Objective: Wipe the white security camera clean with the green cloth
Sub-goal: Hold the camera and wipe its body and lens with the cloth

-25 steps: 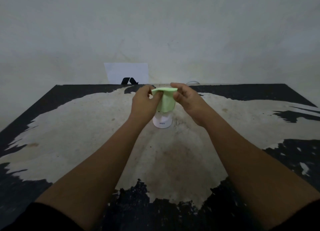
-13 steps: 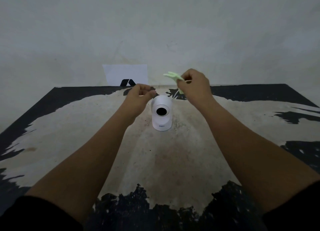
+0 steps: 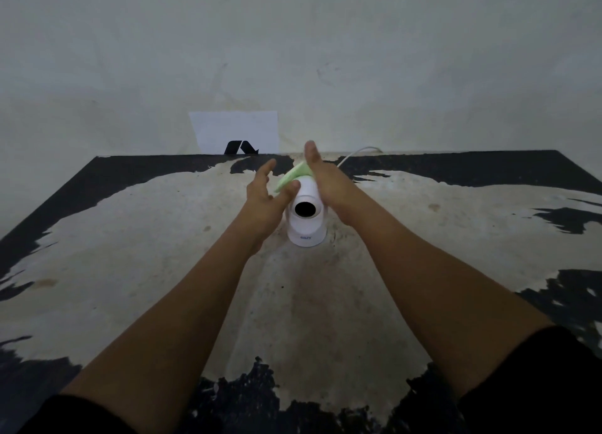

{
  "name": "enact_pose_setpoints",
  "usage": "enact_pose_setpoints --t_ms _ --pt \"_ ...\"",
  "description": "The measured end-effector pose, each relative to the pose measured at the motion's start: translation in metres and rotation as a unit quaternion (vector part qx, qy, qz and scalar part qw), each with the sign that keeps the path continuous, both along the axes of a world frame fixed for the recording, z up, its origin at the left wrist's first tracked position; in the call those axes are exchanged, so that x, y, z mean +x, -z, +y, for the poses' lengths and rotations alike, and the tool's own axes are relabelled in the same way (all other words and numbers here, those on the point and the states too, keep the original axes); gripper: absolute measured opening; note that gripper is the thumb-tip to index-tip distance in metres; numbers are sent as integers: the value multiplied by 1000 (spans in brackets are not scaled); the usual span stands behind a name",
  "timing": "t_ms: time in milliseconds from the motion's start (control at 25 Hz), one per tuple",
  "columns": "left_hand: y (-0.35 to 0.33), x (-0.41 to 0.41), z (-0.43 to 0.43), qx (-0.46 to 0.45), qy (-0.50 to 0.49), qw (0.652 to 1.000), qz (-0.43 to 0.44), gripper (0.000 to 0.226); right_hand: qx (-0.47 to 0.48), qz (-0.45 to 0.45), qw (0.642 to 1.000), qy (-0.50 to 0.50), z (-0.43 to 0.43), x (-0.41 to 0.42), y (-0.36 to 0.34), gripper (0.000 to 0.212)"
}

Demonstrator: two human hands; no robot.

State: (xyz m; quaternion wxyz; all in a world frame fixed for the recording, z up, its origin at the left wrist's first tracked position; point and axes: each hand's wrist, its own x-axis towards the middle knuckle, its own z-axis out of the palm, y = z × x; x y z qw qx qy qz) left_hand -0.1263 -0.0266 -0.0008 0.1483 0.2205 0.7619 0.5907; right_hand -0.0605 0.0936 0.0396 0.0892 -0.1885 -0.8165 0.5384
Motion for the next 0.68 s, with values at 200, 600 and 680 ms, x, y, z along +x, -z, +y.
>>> enact_pose_setpoints --t_ms 200,600,680 --pt "-2 5 3 14 24 1000 -5 58 -187 16 982 19 10 6 40 85" --pt "-8 -3 3 39 73 996 17 55 -36 122 992 -9 -4 37 36 85" --pt "-16 -11 1 23 119 992 29 57 -23 112 993 -32 -1 26 17 82"
